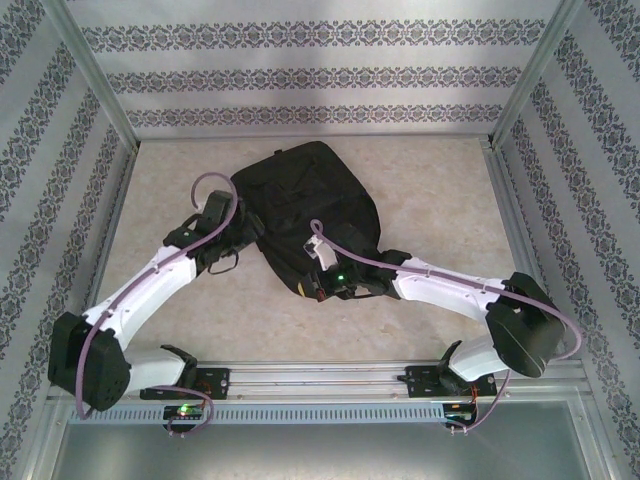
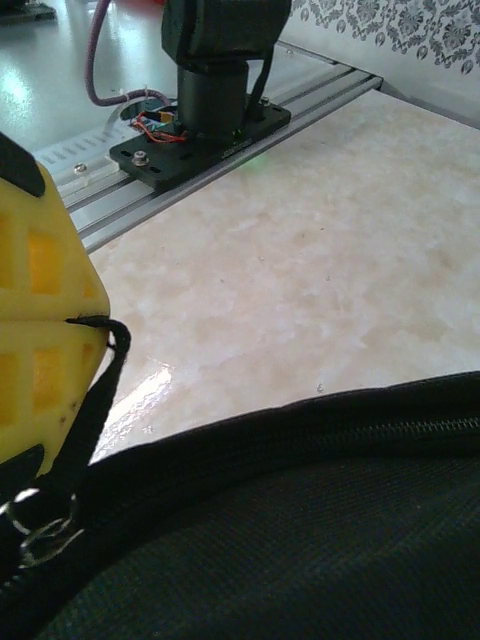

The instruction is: Pack the student bag

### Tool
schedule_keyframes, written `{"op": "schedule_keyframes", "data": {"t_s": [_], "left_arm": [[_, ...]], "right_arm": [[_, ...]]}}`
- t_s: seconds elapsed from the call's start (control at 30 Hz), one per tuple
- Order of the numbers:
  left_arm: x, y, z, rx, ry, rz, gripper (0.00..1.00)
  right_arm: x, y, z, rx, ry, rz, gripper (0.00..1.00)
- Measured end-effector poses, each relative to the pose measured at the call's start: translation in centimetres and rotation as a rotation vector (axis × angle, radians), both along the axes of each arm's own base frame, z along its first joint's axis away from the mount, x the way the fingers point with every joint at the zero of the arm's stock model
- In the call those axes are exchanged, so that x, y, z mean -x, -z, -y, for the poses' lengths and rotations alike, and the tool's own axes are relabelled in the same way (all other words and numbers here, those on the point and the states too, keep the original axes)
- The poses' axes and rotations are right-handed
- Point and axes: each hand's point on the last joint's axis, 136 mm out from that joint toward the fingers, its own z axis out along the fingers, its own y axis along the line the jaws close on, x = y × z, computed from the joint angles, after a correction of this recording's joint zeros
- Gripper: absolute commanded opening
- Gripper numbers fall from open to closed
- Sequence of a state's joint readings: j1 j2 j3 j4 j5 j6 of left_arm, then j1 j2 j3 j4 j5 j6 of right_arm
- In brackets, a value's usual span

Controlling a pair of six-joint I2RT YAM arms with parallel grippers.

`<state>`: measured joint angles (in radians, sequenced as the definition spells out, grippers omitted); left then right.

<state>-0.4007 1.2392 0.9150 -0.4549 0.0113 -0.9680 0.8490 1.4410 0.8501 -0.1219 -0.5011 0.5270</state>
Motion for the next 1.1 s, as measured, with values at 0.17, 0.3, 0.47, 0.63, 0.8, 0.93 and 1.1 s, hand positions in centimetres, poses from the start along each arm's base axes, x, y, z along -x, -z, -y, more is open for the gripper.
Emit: {"op": "schedule_keyframes", "data": {"t_s": [0.17,0.3,0.47,0.63,0.8,0.93,1.1], "left_arm": [[1.4,1.7,2.8,0.055,0.058,-0.05,0.54],[1.3,2.6,4.4,0.071,0.083,-0.071,0.49],[1.2,3.1,5.5,0.085,0.091,-0.075,0.42],[1.1,2.8,6.0,0.101,0.092,-0.062,0.4],[1.7,2.4,6.2,0.113,0.104,-0.046,0.41],[2.6,1.5,6.5,0.13,0.127,-0.02,0.41],[3.6,1.2,7.2,0.137,0.157,-0.011,0.41]], "right_arm": [[0.0,-0.4,-0.3,-0.018,-0.005,-0.005,0.0],[-0.1,-0.5,-0.4,-0.022,0.002,-0.007,0.0],[-0.1,-1.1,0.0,-0.033,0.015,0.014,0.0],[0.2,-1.7,0.8,-0.044,0.032,0.037,0.0],[0.3,-1.5,1.5,-0.04,0.047,0.039,0.0],[0.1,-1.5,1.7,-0.042,0.055,0.04,0.0],[-0.3,-1.8,1.6,-0.059,0.068,0.045,0.0]]}}
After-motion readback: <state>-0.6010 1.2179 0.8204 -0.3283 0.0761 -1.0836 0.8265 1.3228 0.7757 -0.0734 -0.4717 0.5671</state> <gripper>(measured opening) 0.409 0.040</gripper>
